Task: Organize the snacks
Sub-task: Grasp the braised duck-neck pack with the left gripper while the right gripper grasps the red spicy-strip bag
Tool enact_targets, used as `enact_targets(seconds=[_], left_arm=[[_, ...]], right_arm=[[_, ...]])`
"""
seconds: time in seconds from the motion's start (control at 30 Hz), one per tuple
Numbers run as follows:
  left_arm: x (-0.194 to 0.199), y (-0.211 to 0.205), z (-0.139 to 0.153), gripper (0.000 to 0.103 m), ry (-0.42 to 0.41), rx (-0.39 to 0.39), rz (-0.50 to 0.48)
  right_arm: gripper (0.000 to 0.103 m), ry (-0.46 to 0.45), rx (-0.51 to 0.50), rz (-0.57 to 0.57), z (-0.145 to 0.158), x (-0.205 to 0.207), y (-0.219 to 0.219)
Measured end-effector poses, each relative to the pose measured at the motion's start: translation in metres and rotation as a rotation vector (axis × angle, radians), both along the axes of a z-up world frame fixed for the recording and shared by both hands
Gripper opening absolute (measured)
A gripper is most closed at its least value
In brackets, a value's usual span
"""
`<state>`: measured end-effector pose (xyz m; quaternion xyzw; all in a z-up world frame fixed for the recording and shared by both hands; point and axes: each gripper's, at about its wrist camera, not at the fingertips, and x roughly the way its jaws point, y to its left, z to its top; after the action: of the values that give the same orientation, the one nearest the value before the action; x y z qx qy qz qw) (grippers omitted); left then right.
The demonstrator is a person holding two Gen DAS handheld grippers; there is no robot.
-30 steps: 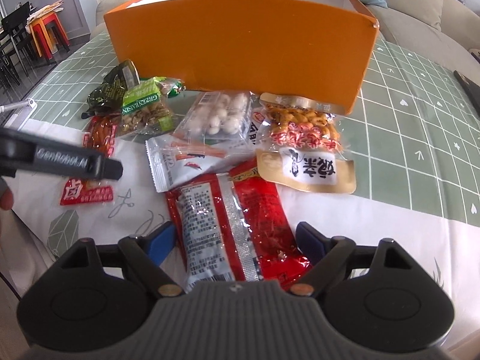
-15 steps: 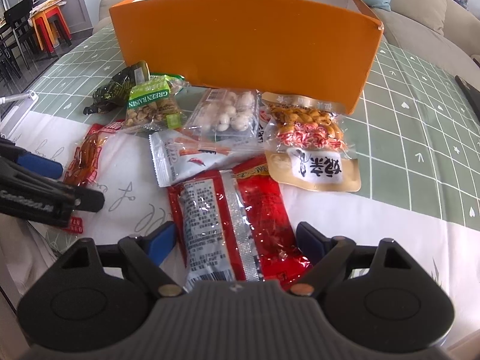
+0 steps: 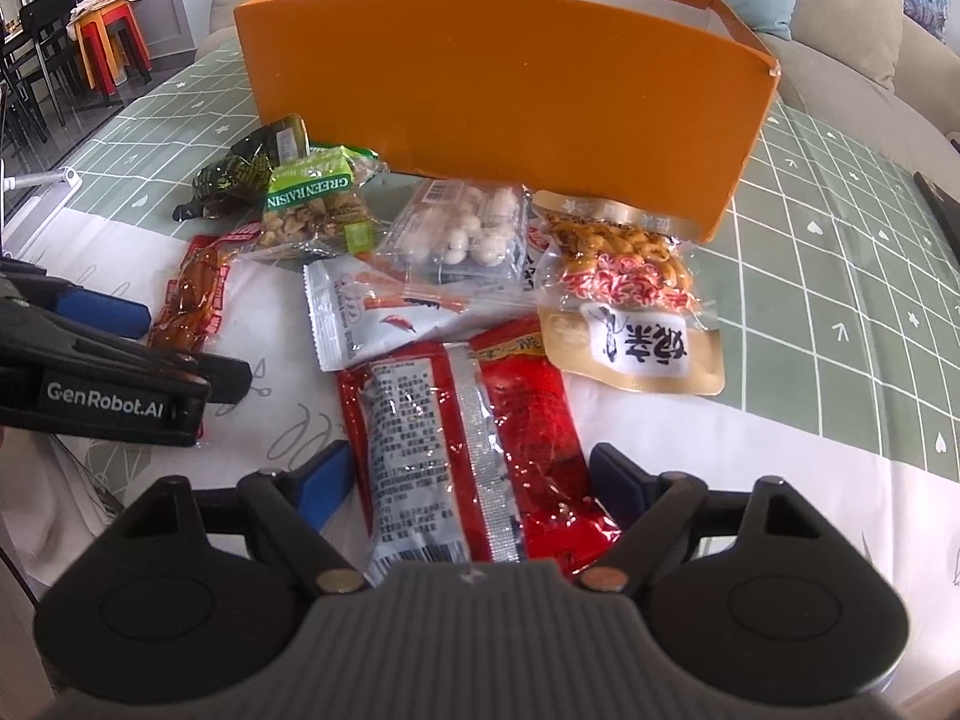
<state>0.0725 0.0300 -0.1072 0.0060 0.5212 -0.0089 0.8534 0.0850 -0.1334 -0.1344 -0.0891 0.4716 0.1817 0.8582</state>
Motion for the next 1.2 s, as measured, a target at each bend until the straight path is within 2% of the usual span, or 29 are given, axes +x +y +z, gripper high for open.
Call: enact_targets(seconds=[0.03, 0.1, 0.2, 0.33, 0.57, 0.6, 0.67, 0.77, 0.83, 0.87, 0.9, 1.03, 1.2], left_arm=[[-0.002, -0.002, 0.002, 0.065, -0.005, 0.007, -0.007], [-0.004, -0.006, 0.003, 0.063, -0.013, 0.031, -0.017], [-0.003, -0.002, 0.004, 0.055, -0.018, 0.027, -0.003], [-0.004, 0.007, 0.006, 0.049, -0.023, 0.013, 0.011], [-0.008, 0.016, 0.015, 0.045, -0.030, -0.016, 0.028], [-0.010, 0.014, 0.018, 0.039, -0.047, -0.001, 0.018], [-0.013, 0.011, 0.026, 0.034, -0.079, 0.023, -0.005], [-0.014, 0.014, 0.032, 0.030, -0.084, -0.008, 0.005], [-0.016, 0.017, 0.037, 0.015, -0.104, -0.044, -0.004], [-0.016, 0.016, 0.040, 0.013, -0.112, -0.037, -0.002], [-0.017, 0.016, 0.043, 0.003, -0.122, -0.030, -0.005], [-0.016, 0.023, 0.044, 0.004, -0.113, -0.084, 0.011], [-0.017, 0.030, 0.049, 0.004, -0.116, -0.092, 0.027]], right_arm=[[0.080, -0.001, 0.000, 0.001, 0.000, 0.000, 0.000], [0.075, -0.004, 0.003, 0.005, 0.002, -0.001, 0.000], [0.069, -0.003, 0.015, 0.007, 0.004, -0.001, -0.001], [0.069, 0.008, 0.031, 0.011, 0.005, -0.002, -0.001], [0.069, 0.054, 0.099, 0.011, 0.008, -0.003, -0.003], [0.069, 0.062, 0.106, 0.012, 0.009, -0.003, -0.002], [0.069, 0.074, 0.113, 0.017, 0.011, -0.004, -0.002], [0.069, 0.086, 0.117, 0.021, 0.013, -0.006, 0.001], [0.069, 0.084, 0.131, 0.029, 0.017, -0.007, 0.002], [0.069, 0.080, 0.135, 0.033, 0.020, -0.009, 0.003], [0.069, 0.073, 0.137, 0.038, 0.022, -0.010, 0.004], [0.069, 0.059, 0.147, 0.044, 0.029, -0.010, 0.007], [0.069, 0.065, 0.149, 0.051, 0.029, -0.010, 0.011]])
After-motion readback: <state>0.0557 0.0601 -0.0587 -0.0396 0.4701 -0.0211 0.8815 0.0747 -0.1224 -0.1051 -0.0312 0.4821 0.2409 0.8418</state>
